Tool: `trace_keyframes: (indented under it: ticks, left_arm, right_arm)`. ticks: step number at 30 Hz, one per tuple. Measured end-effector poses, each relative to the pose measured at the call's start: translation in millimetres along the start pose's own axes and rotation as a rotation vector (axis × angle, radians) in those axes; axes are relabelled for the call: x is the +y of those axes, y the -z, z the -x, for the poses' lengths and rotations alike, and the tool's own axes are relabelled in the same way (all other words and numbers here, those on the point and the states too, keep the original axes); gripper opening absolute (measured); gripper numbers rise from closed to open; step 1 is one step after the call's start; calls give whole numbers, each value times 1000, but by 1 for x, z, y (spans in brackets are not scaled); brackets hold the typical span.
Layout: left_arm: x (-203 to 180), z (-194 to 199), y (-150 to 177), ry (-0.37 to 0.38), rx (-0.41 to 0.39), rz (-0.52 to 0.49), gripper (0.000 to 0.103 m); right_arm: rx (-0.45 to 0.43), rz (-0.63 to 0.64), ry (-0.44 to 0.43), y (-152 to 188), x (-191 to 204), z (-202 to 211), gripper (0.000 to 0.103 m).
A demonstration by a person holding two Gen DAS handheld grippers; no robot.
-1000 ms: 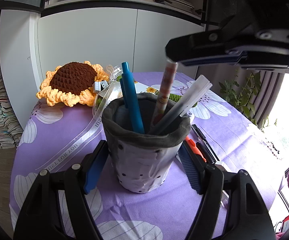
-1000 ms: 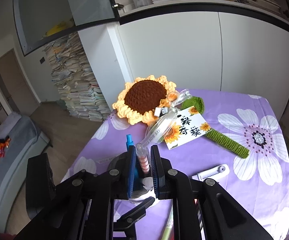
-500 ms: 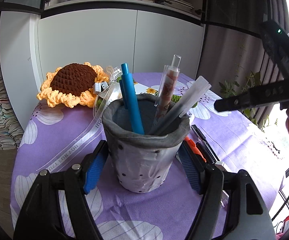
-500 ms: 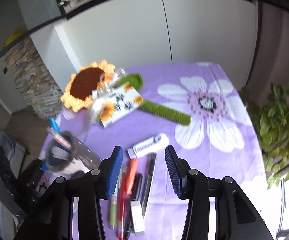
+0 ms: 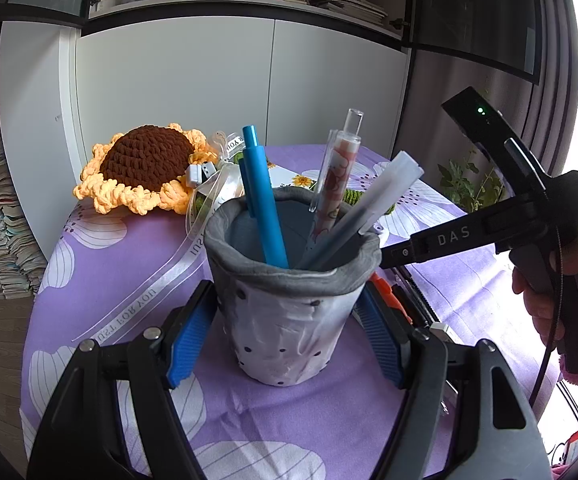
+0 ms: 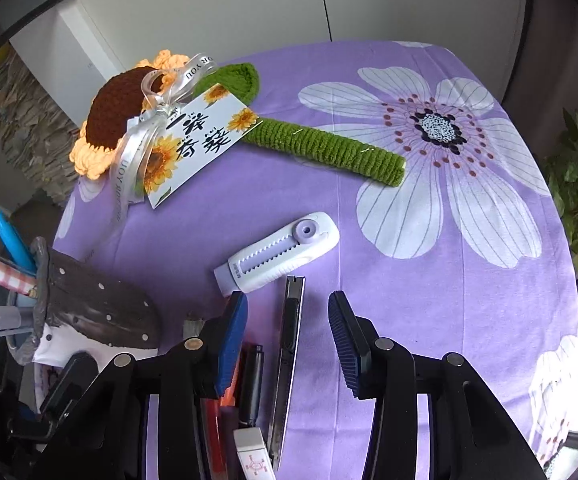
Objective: Organize stationery
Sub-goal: 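Grasp the black pen from the pile with the right tool, then lower the black pen into the pen holder with the right tool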
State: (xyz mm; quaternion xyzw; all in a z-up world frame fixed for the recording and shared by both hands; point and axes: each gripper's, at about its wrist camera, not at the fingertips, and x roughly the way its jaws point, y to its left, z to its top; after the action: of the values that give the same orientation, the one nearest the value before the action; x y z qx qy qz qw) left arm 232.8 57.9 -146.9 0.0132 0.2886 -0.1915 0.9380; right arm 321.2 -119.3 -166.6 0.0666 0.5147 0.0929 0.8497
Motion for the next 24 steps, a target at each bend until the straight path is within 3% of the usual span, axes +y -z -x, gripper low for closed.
trace_keyframes:
  ticks: [2,6,11,15,24]
  left_arm:
    - [0,0,0,0,0,0,71]
    - [0,0,0,0,0,0,71]
    - [0,0,0,0,0,0,71]
    - [0,0,0,0,0,0,71]
    - [0,0,0,0,0,0,71]
  right_arm:
    - [7,-1,0,-1,0,-4,44]
    - [22,8,15,-4,1,-10,28]
    - [23,21,31,-7,5,-14,25]
    - [22,33,21,-6,8,-12,12]
    - [-219,74,-43,4,22,85,12]
